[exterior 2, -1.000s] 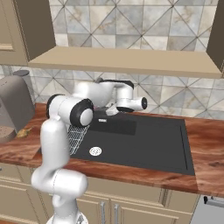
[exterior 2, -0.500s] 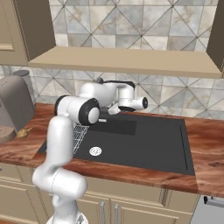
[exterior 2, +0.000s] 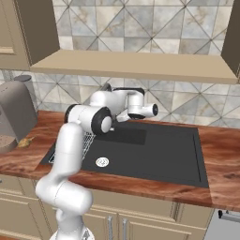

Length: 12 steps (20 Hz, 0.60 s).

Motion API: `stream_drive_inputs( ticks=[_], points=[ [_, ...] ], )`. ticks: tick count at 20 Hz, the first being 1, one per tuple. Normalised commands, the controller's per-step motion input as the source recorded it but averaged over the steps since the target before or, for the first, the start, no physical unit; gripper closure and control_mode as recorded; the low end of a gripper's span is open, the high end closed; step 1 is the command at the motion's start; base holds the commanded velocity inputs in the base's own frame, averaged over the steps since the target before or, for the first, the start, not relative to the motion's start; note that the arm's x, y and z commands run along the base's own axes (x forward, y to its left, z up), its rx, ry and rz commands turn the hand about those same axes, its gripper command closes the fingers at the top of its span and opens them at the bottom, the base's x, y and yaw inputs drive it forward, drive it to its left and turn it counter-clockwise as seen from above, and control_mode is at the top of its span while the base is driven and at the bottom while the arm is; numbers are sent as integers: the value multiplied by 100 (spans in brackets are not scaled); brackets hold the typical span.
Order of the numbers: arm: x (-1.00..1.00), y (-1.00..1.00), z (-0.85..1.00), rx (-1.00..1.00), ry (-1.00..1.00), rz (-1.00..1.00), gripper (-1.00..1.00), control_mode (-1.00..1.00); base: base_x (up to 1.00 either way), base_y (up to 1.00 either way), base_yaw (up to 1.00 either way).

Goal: Turn on the sink faucet. Then move the onion from the counter to the sink. Turn off the sink. Move the vegetable from the sink to the pot next to the stove. Finally move the pot to the front center burner.

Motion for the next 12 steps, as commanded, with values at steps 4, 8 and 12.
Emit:
stream_drive_inputs(
  ticks=[4,8,12],
  points=[
    [22,16,-16,0,0,0,-100,-100,0,0,0],
    [20,10,-20,0,0,0,-100,-100,0,0,0],
    [17,2,-20,0,0,0,-100,-100,0,0,0]
  ],
)
